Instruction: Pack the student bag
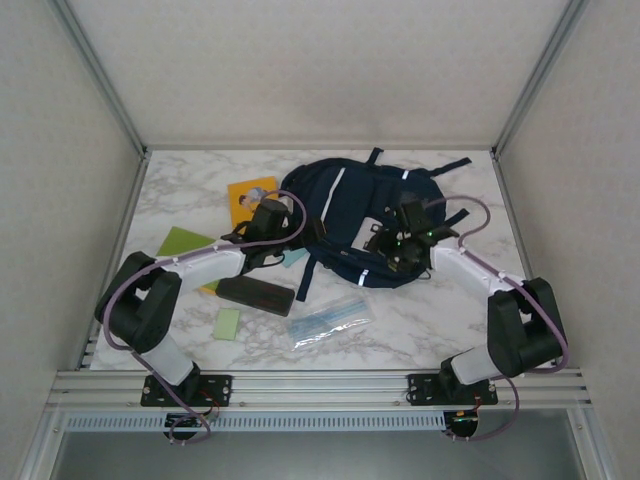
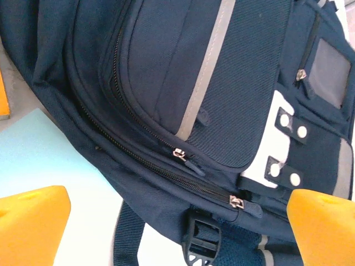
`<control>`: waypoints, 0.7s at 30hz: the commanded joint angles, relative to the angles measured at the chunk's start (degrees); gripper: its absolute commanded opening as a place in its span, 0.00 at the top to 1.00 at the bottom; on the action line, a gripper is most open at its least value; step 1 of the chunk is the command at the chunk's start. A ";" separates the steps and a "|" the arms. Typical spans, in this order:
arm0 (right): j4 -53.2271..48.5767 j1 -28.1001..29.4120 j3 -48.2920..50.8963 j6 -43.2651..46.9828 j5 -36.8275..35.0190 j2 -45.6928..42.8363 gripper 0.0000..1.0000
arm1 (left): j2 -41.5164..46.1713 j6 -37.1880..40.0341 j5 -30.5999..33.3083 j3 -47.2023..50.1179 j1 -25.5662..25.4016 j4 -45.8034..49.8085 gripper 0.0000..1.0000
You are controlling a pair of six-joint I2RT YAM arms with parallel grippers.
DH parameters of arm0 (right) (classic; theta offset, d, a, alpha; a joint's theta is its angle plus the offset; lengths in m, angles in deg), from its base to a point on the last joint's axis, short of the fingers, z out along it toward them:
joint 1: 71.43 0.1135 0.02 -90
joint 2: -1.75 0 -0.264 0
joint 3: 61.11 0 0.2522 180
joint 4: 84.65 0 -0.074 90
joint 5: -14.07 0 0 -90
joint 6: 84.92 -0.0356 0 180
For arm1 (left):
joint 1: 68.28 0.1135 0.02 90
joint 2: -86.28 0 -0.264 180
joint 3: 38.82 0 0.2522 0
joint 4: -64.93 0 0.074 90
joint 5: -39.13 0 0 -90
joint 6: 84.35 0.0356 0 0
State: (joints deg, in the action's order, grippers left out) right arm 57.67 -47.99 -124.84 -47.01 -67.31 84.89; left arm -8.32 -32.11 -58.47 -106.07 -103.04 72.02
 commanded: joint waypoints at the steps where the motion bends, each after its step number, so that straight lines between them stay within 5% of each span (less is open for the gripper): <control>1: 7.35 0.90 3.71 -12.39 1.16 -1.74 0.33 | -1.63 0.38 0.22 -1.74 -0.31 1.50 0.00; 6: 13.20 1.11 7.12 -18.13 1.63 1.45 0.31 | -1.57 0.43 0.04 -2.32 -0.48 1.75 0.00; 11: 11.88 -0.18 6.62 -16.68 -8.25 4.26 0.34 | -1.72 0.84 -0.12 -1.88 -0.66 2.11 0.00; 14: 10.29 -4.63 6.34 -13.01 -12.61 4.80 0.55 | -1.27 0.78 -0.61 -1.20 -0.74 1.93 0.00; 21: 4.51 -16.09 1.84 1.09 -20.11 2.34 0.50 | -0.49 1.04 -2.28 -0.69 -1.94 2.02 0.00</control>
State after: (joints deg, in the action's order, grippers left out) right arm 66.39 -60.73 -120.71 -53.44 -79.17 88.12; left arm -9.72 -32.02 -59.19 -106.60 -103.79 73.04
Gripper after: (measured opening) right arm 0.493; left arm 0.997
